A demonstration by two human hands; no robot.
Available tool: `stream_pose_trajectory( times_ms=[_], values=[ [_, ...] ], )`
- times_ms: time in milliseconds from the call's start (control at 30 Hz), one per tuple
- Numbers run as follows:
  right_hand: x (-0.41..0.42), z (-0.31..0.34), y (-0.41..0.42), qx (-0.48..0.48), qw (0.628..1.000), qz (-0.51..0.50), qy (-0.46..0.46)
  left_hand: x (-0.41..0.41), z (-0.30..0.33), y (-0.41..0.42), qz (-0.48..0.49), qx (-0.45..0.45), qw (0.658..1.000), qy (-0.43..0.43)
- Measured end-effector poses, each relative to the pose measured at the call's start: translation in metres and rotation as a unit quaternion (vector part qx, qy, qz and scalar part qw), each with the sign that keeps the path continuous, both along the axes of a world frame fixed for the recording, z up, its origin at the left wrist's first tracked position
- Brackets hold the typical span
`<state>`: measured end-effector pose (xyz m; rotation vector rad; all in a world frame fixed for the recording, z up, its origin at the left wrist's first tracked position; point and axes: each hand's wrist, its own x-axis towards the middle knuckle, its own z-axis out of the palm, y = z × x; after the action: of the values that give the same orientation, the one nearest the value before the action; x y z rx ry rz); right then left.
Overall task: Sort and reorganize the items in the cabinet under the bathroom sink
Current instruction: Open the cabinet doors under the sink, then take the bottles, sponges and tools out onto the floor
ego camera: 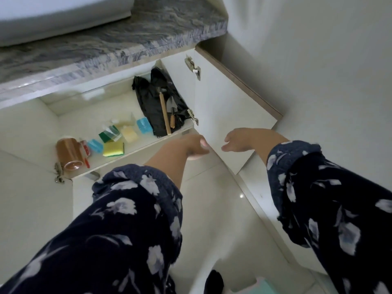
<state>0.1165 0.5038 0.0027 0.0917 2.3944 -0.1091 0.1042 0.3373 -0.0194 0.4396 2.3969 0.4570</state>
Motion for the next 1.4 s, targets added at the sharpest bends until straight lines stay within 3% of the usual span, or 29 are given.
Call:
stream_pose_trajectory(
  times_ms=[300,633,900,1167,1400],
  values=[
    [-0.039,-0.017,-0.145,-0.042,0.993,0.11,-0.012,-0.003,-0.024,-0.15,0.129,-0.026,0.991,-0.027],
    [-0.092,-0.034,-0.319,-0.064,0.976,0.205,-0.046,-0.014,-0.035,-0.326,0.28,-0.025,0.958,-0.062],
    [-0.129,-0.06,-0.417,-0.073,0.961,0.26,-0.063,-0.03,-0.064,-0.41,0.379,-0.011,0.923,-0.071],
    [-0.182,-0.112,-0.481,-0.052,0.924,0.368,-0.087,-0.059,-0.113,-0.437,0.511,0.025,0.856,-0.074],
    [-0.222,-0.189,-0.508,-0.085,0.919,0.368,-0.111,-0.086,-0.186,-0.437,0.618,0.06,0.783,-0.043]
  ],
)
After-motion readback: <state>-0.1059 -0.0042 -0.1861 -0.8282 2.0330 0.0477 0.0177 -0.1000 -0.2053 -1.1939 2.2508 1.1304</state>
